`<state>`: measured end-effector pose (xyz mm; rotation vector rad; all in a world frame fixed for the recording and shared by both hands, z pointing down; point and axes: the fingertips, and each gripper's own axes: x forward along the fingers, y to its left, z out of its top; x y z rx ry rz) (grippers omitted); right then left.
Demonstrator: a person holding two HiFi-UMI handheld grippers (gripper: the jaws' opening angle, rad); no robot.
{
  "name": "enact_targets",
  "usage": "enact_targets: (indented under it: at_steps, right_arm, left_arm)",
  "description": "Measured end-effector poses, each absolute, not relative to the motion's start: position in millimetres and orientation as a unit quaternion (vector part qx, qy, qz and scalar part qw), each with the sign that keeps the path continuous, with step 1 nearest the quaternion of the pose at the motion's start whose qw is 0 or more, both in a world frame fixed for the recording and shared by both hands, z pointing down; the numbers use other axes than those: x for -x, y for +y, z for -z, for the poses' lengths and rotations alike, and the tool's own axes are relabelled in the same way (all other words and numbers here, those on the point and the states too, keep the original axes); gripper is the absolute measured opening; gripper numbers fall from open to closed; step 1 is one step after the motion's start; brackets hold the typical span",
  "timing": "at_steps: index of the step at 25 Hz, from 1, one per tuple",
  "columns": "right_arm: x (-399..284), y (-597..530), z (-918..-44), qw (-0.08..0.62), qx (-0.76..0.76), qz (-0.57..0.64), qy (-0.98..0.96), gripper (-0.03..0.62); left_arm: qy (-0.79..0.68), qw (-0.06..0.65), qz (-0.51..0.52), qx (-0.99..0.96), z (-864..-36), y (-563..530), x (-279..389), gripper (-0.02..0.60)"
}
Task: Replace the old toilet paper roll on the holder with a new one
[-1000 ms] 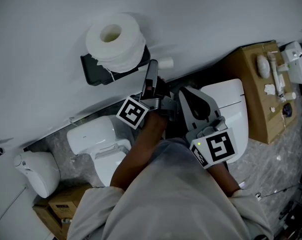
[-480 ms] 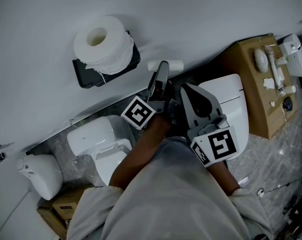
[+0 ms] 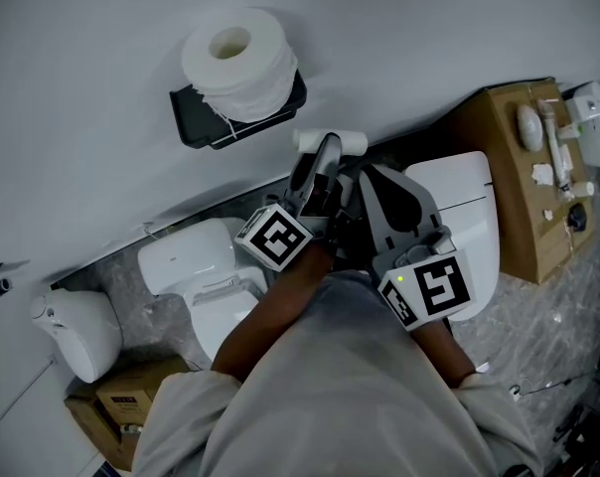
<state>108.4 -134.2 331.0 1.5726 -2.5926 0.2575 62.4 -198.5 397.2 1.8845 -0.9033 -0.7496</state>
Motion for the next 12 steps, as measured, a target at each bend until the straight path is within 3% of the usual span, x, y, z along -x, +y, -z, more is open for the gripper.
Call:
enact_targets:
  at_steps: [12]
  right_arm:
    - [-46.4, -117.8, -326.3, 0.038, -0.464, -0.077, -0.881, 0.015]
  left_arm:
    - [-0.425, 0.382, 0.283, -0.77, -389.2, -163.0, 14.5, 0.195]
